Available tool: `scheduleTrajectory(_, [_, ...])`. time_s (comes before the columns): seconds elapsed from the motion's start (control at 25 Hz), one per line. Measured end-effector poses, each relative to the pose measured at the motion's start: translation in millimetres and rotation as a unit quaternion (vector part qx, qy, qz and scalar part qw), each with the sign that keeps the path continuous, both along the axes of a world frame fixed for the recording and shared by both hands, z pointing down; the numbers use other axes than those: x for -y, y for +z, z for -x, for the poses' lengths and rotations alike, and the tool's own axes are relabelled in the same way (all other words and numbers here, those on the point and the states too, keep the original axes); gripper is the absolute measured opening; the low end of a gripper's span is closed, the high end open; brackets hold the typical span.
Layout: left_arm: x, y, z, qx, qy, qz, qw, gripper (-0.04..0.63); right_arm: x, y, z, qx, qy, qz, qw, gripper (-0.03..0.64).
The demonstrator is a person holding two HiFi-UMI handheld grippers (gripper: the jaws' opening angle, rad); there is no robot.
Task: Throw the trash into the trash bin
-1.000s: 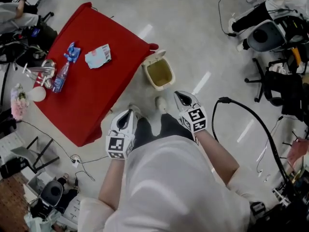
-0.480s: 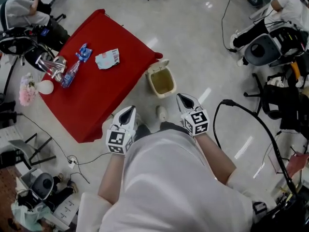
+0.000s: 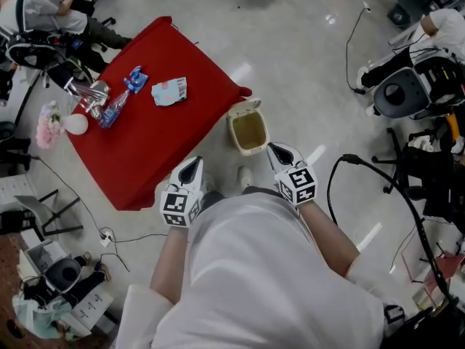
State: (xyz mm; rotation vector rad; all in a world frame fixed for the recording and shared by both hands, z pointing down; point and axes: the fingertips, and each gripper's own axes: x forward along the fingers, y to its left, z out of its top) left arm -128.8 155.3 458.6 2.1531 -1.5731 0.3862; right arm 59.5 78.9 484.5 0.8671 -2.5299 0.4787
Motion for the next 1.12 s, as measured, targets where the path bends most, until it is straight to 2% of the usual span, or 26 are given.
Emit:
scheduleTrajectory(0.16, [10,-1,9,0.012,-0.016,-0.005,0.9998,0.006,8,-5,4,0.007,-0.024,-0.001,1.000,0.002])
scheduleTrajectory(0.4, [31,1,35,0.041,-0.014,-0.007,0.9990,0.007,24,-8,13,0.009,-0.020,0.000,1.000,0.002])
scheduleTrajectory(0.56, [49,13,61,0.057,0.008,0.003,0.9984,0.042,34,-5,24,0.007,0.006,0.003,1.000,0.002])
scheduleTrajectory(0.84, [89,40,101,0.085,0.052,0.016,0.9949,0.044,49,-9,42,0.004,0.065,0.006,0.998,0.002])
scheduleTrajectory(1.0, [113,61,120,0.109,0.089,0.033,0.9896,0.044,55,-12,52,-0.004,0.092,0.005,0.996,0.002])
scheduleTrajectory(1.12, [131,85,131,0.138,0.120,0.054,0.9816,0.060,59,-12,55,-0.012,0.111,0.008,0.994,0.002])
